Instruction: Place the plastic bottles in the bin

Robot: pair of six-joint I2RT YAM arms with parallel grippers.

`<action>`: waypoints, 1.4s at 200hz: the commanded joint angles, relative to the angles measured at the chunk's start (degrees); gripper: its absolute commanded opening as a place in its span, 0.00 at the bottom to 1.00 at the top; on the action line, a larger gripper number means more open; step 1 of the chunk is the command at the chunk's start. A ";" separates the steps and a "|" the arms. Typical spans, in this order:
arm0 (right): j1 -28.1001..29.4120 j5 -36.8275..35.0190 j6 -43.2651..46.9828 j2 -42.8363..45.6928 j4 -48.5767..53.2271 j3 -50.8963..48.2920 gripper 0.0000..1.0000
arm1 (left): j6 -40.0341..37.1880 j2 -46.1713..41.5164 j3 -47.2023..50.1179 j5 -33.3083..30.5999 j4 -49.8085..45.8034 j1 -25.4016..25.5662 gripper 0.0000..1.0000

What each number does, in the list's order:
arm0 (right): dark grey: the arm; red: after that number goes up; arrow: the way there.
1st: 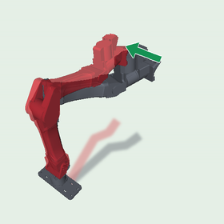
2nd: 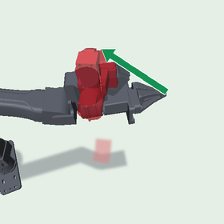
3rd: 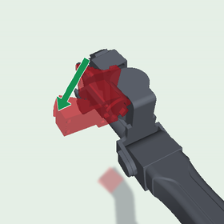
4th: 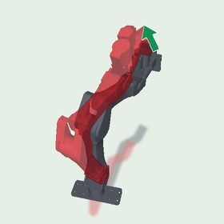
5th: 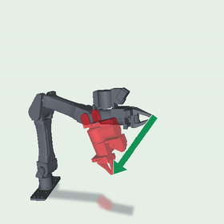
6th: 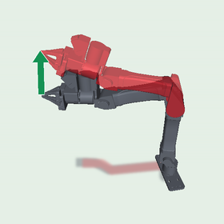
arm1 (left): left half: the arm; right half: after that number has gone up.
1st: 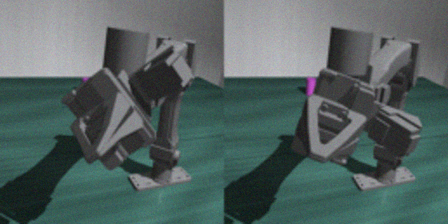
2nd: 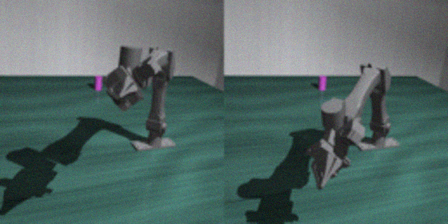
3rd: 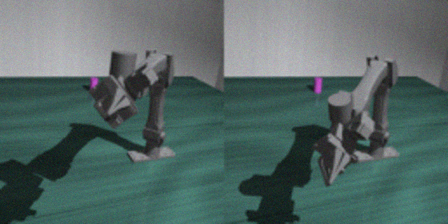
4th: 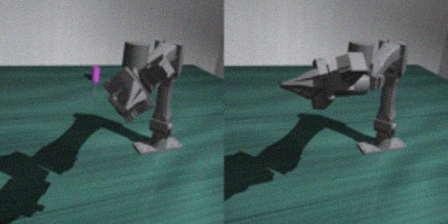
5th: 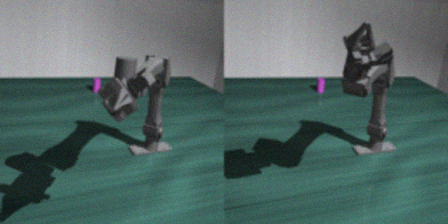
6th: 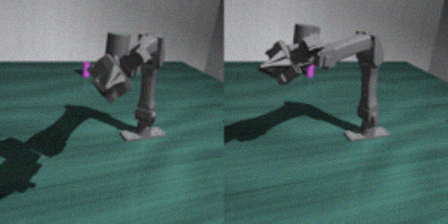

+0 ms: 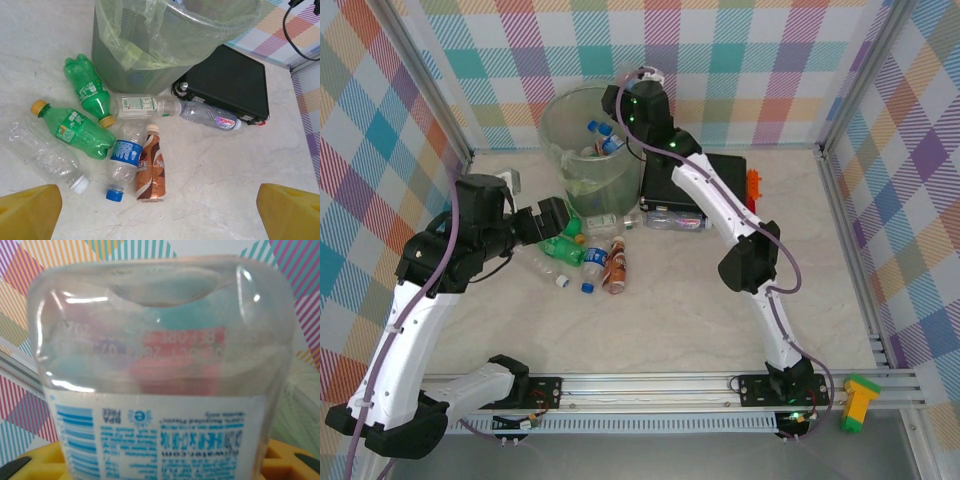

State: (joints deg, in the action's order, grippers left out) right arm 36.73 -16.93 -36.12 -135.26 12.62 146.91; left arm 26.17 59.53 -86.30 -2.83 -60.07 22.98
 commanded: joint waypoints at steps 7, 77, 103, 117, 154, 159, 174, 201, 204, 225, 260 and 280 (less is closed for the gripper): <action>0.27 -0.47 2.72 -1.44 -7.26 3.31 0.49 | 1.52 -0.26 -1.37 -1.48 -2.06 0.40 1.00; 0.18 -0.80 8.16 -2.14 -8.77 3.39 0.55 | 3.05 -0.58 -0.27 -2.00 -2.52 0.40 1.00; 0.18 0.39 8.64 -1.69 -7.02 3.30 0.76 | 3.26 -0.76 -0.05 -2.11 -2.60 0.40 1.00; 0.21 0.75 8.95 -1.45 -6.48 3.36 0.99 | 3.01 -0.74 0.20 -1.25 -2.38 0.40 0.99; 0.18 0.60 9.58 -0.41 -4.79 3.01 0.99 | 3.15 -0.90 0.59 -1.30 -2.07 0.40 0.99; 0.19 0.58 9.59 -0.27 -4.67 2.94 0.99 | 3.17 -0.88 0.63 -1.33 -1.98 0.40 0.99; 0.18 0.58 9.68 0.19 -4.31 2.55 0.99 | 3.10 -0.89 0.65 -1.43 -1.86 0.40 0.99; 0.19 0.78 9.90 1.38 -3.83 1.50 0.99 | 3.12 -0.84 0.90 -1.30 -1.55 0.40 1.00; 0.18 0.76 9.94 1.45 -3.73 1.41 0.99 | 3.15 -0.83 0.95 -1.23 -1.55 0.40 0.99; 0.18 0.76 10.18 2.29 -2.42 1.34 0.99 | 3.08 -0.86 1.23 -1.19 -1.28 0.40 0.99; 0.19 1.01 10.32 5.32 -0.36 -0.66 0.99 | 2.92 -0.93 2.10 -1.04 -0.77 0.40 0.99; 0.18 1.63 10.20 8.37 0.92 -3.91 0.99 | 2.83 -1.10 3.27 -0.77 -0.16 0.40 0.99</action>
State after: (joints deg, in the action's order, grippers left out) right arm 36.73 -16.38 -26.87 -133.62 12.23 145.34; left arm 28.93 59.33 -84.60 -3.95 -61.23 22.98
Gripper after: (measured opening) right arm 0.990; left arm 0.995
